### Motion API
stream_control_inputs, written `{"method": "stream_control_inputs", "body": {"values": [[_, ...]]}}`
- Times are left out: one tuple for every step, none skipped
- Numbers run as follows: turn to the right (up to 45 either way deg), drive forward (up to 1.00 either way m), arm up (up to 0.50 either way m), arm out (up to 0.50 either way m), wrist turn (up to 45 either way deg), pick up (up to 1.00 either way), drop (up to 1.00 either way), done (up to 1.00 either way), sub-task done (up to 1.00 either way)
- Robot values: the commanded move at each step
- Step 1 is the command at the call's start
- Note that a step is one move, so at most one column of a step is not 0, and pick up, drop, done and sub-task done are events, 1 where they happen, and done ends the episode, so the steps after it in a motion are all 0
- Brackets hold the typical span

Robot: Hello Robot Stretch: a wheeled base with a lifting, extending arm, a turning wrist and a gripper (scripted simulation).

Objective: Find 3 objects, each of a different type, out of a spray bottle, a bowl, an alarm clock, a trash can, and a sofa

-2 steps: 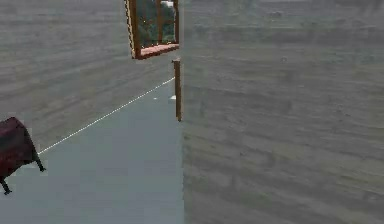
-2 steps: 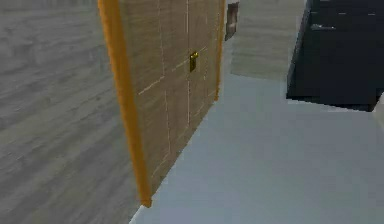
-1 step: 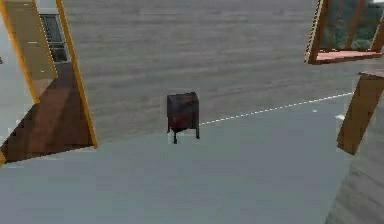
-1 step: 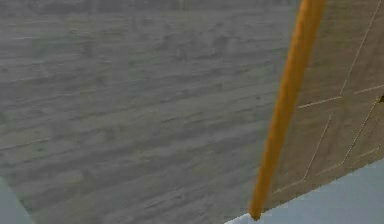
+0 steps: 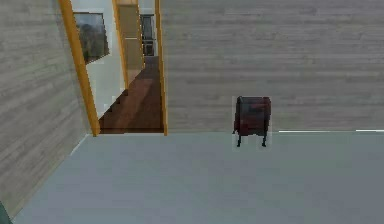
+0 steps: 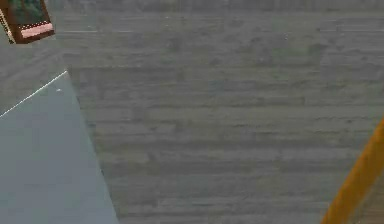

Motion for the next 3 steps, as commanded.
{"method": "stream_control_inputs", "body": {"values": [[0.0, 0.75, 0.00, 0.00, 0.0, 0.00, 0.00, 0.00, 0.00], [-30.0, 0.00, 0.00, 0.00, 0.0, 0.00, 0.00, 0.00, 0.00], [0.0, 1.00, 0.00, 0.00, 0.0, 0.00, 0.00, 0.00, 0.00]]}}
